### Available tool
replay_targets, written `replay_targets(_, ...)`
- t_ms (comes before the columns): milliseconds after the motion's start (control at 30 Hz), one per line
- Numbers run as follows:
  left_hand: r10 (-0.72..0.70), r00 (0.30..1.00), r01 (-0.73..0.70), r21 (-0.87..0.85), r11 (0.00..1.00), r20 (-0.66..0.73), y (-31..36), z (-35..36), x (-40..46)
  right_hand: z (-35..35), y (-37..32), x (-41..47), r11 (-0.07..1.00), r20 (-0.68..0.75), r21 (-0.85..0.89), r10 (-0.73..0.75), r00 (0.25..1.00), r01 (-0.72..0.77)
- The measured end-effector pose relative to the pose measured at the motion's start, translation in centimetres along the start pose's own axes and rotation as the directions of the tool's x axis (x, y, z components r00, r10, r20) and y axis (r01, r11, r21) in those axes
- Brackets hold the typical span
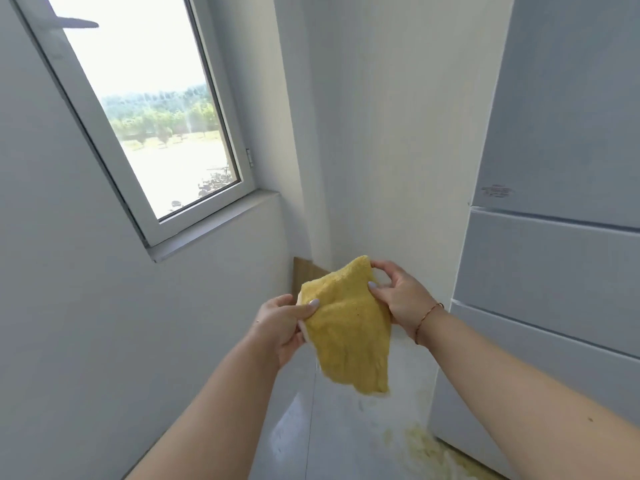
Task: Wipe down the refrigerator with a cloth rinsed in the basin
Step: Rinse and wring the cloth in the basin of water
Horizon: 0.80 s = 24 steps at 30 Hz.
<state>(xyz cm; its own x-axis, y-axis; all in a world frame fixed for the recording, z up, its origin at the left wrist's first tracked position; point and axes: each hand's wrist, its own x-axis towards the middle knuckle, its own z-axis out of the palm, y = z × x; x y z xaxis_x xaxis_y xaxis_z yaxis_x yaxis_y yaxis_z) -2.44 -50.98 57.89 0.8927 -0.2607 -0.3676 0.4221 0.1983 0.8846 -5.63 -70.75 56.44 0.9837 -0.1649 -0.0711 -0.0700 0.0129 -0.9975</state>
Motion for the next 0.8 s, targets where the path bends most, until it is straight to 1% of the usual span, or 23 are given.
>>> replay_targets(33, 0.005, 0.999, -0.005, 0.003, 1.0, -0.045, -0.1, 1.0, 0.3, -1.3, -0.1, -0.2, 0.997, -0.056, -0.08, -0.018, 0.998, 0.013)
replay_targets(67, 0.016, 0.998, -0.015, 0.017, 1.0, -0.055, -0.2, 2.2, 0.6, -2.6, -0.3, -0.6, 0.988, -0.111, -0.149, -0.047, 0.993, 0.03)
replay_targets(133, 0.039, 0.999, -0.037, 0.082, 0.996, -0.024, -0.5, 4.1, 1.2, -4.3, -0.8, -1.2, 0.967, -0.197, -0.248, -0.105, 0.975, 0.055)
replay_targets(233, 0.041, 0.996, -0.054, 0.19, 0.98, 0.075, -0.5, 7.3, 2.0, -7.0, -1.4, -2.3, 0.965, -0.298, -0.252, -0.151, 0.943, 0.075)
replay_targets(333, 0.032, 0.974, -0.106, 0.331, 0.938, 0.223, 0.3, 9.8, 2.6, -9.6, -1.9, -3.3, 0.967, -0.375, -0.25, -0.139, 0.917, 0.044)
replay_targets(400, 0.017, 0.948, -0.177, 0.478, 0.86, 0.319, 0.6, 11.4, 3.0, -11.0, -1.8, -4.1, 0.982, -0.44, -0.187, -0.105, 0.892, 0.023)
replay_targets(433, 0.018, 0.933, -0.231, 0.557, 0.798, 0.36, 0.6, 12.3, 3.3, -11.7, -1.8, -4.7, 0.99, -0.475, -0.141, -0.083, 0.876, 0.017)
replay_targets(500, 0.077, 0.912, -0.358, 0.692, 0.627, 0.403, 0.4, 13.5, 3.6, -12.5, -1.6, -5.7, 0.997, -0.503, -0.073, -0.03, 0.864, -0.008)
replay_targets(567, 0.081, 0.864, -0.474, 0.748, 0.464, 0.497, 0.1, 14.9, 3.8, -13.0, -1.2, -7.1, 0.999, -0.56, -0.03, -0.007, 0.828, -0.012)
replay_targets(600, 0.073, 0.838, -0.519, 0.748, 0.413, 0.541, 0.0, 15.4, 3.9, -13.3, -1.1, -7.7, 1.0, -0.582, -0.013, -0.003, 0.813, -0.006)
replay_targets(667, 0.04, 0.772, -0.604, 0.713, 0.355, 0.634, -0.5, 16.6, 4.0, -13.8, -0.6, -9.3, 1.0, -0.633, 0.031, 0.014, 0.774, 0.006)
replay_targets(733, 0.021, 0.702, -0.669, 0.649, 0.363, 0.712, -1.4, 18.1, 4.1, -14.6, -0.1, -11.4, 0.998, -0.672, 0.055, 0.021, 0.74, 0.022)
replay_targets(800, 0.016, 0.646, -0.716, 0.599, 0.36, 0.763, -2.5, 19.8, 3.7, -15.7, 0.4, -13.5, 0.999, -0.701, 0.044, 0.032, 0.712, -0.002)
